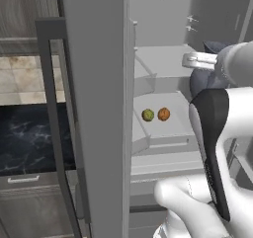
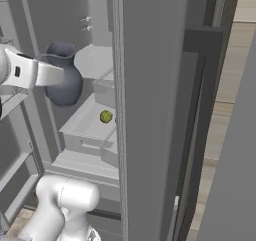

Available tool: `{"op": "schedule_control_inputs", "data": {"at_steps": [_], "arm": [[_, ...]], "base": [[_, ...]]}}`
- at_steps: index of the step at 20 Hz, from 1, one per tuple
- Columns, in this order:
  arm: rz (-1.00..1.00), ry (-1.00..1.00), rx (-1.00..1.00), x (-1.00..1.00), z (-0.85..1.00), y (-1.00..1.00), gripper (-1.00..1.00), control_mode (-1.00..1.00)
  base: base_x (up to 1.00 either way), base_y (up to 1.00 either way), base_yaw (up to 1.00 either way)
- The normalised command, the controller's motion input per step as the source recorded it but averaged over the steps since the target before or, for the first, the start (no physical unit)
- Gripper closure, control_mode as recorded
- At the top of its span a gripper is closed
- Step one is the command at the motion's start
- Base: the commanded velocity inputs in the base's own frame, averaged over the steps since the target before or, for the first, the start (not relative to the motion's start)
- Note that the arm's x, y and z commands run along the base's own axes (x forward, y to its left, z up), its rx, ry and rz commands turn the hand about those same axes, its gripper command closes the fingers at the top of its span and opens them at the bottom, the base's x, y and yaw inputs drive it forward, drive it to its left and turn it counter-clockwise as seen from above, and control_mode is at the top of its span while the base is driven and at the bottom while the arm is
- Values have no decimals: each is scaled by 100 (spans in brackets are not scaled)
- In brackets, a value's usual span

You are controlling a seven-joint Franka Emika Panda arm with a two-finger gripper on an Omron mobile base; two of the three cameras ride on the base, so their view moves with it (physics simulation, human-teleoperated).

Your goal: Move the chicken breast and apple from the top shelf to the second highest shelf to make space. Then, place the pitcher from the counter on the cleared top shelf.

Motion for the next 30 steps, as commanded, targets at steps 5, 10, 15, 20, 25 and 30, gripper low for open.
{"op": "schedule_control_inputs", "data": {"at_steps": [5,10,15,20,25,30], "arm": [[0,-4,-11,39,2,0,100,-100],[0,-9,-12,44,0,-1,100,-100],[0,-5,-7,51,0,-13,100,-100],[0,0,0,59,0,-29,100,-100],[0,0,0,69,0,-31,100,-100],[4,0,0,76,0,-24,100,-100]], "base": [[0,0,0],[0,0,0],[0,0,0],[0,0,0],[0,0,0],[0,0,0]]}}
